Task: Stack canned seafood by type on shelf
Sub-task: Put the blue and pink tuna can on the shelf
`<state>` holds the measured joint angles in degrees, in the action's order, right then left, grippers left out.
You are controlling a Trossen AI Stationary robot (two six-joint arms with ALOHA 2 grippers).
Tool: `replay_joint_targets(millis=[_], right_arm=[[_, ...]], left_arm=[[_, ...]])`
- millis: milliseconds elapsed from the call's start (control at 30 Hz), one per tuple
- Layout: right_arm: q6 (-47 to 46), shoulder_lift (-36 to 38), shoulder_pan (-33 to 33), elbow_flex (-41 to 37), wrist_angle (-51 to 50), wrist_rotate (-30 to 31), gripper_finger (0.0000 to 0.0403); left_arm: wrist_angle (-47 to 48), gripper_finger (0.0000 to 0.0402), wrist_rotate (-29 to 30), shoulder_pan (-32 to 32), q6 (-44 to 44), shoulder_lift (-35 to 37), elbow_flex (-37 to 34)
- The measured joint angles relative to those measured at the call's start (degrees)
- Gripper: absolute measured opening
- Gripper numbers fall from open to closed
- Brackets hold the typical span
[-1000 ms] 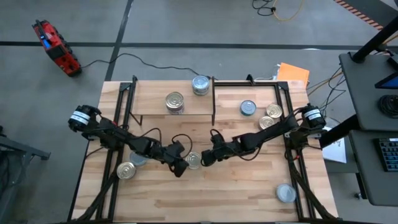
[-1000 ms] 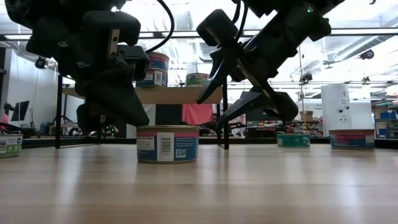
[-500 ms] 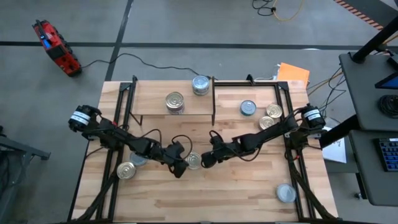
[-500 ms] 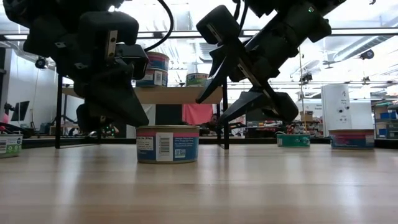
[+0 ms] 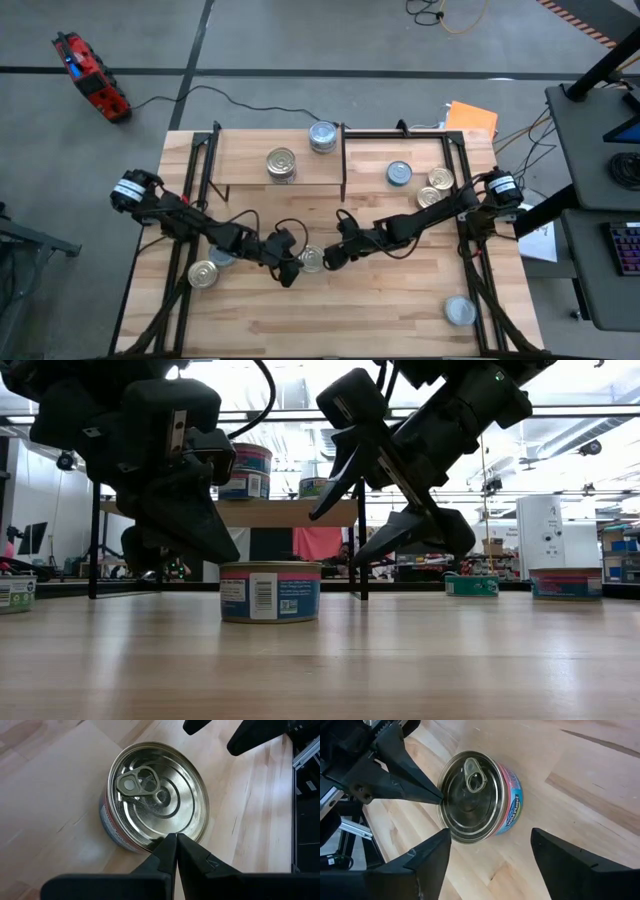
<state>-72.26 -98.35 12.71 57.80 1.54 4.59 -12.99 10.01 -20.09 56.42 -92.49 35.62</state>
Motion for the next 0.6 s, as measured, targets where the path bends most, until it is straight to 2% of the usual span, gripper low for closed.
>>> replay_joint_targets(millis=[600], right_arm=[[0.3, 0.0, 0.0, 0.0, 0.1, 1.4, 0.0283]], left_arm=[[-0.1, 0.0, 1.5, -0.9, 1.3, -0.1, -0.4]])
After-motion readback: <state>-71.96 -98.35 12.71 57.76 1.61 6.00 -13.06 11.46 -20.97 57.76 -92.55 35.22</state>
